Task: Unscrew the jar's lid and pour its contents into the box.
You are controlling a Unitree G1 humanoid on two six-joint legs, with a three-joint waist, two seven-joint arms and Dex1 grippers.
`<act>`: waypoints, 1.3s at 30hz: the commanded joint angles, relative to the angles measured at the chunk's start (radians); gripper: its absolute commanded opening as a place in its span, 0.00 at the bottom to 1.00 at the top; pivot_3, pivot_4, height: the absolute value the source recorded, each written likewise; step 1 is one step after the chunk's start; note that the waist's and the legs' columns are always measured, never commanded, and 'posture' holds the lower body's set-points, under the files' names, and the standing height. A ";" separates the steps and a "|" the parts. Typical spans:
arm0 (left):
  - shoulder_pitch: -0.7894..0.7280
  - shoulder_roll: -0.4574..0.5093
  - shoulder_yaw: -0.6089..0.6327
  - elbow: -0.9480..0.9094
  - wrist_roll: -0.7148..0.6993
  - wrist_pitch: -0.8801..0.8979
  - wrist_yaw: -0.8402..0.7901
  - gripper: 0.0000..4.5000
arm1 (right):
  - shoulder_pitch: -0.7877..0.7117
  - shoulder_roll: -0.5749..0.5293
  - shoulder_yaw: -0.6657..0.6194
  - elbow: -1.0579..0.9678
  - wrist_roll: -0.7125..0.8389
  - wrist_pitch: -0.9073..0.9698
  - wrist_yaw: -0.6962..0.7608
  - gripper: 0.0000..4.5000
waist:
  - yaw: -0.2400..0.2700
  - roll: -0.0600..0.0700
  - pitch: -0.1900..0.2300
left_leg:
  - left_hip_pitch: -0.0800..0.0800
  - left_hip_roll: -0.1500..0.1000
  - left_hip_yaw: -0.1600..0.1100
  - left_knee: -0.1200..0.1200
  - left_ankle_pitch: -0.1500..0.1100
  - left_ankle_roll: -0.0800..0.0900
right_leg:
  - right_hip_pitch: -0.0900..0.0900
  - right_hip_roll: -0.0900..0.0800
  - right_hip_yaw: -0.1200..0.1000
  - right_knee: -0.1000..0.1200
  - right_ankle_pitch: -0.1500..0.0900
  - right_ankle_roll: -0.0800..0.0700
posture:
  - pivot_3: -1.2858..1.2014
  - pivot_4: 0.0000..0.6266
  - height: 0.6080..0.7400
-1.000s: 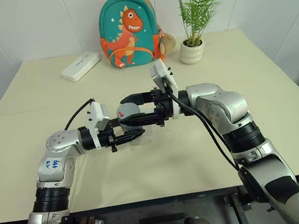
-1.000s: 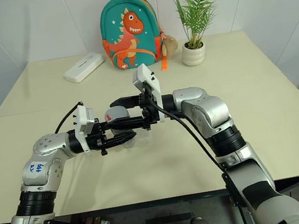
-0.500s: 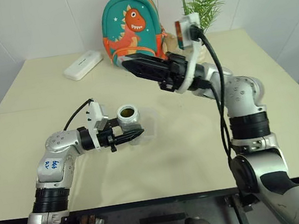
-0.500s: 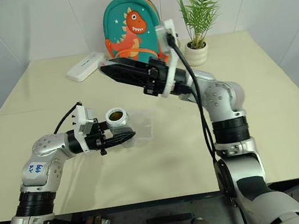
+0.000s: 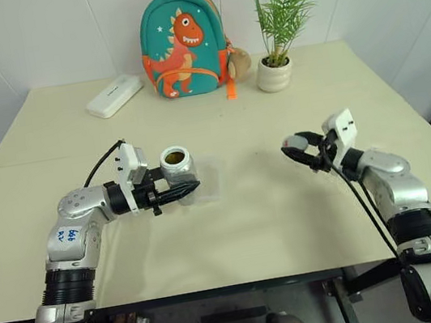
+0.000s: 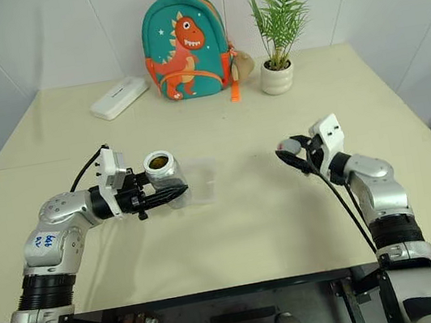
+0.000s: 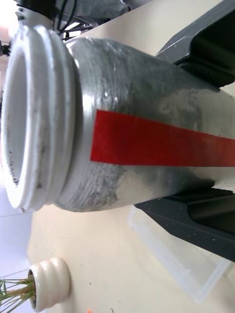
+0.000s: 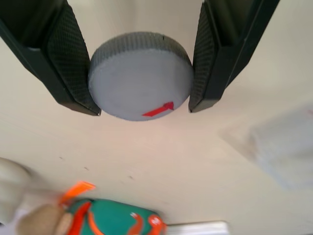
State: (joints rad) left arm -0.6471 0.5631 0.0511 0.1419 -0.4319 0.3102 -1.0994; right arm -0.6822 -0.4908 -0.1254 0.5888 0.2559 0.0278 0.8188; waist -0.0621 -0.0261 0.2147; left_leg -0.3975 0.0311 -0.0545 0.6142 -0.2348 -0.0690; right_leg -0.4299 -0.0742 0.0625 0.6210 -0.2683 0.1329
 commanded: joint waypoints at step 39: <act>-0.483 0.056 -0.363 0.680 0.924 -0.767 0.830 0.45 | 0.129 -0.039 0.120 -0.804 0.221 0.496 0.004 1.00 | 0.034 0.000 0.000 | -0.005 0.000 -0.001 0.001 0.000 0.000 | -0.003 0.001 0.000 -0.003 0.001 0.002 | 0.52 0.24 1.00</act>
State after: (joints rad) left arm -1.1091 0.5813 -0.2605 0.8608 0.3519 -0.3646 -0.4280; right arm -0.5582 -0.5229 0.0264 -0.2077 0.4818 0.5461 0.8329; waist -0.0286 -0.0261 0.2148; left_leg -0.4028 0.0310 -0.0551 0.6149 -0.2348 -0.0694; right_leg -0.4324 -0.0736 0.0627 0.6178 -0.2671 0.1353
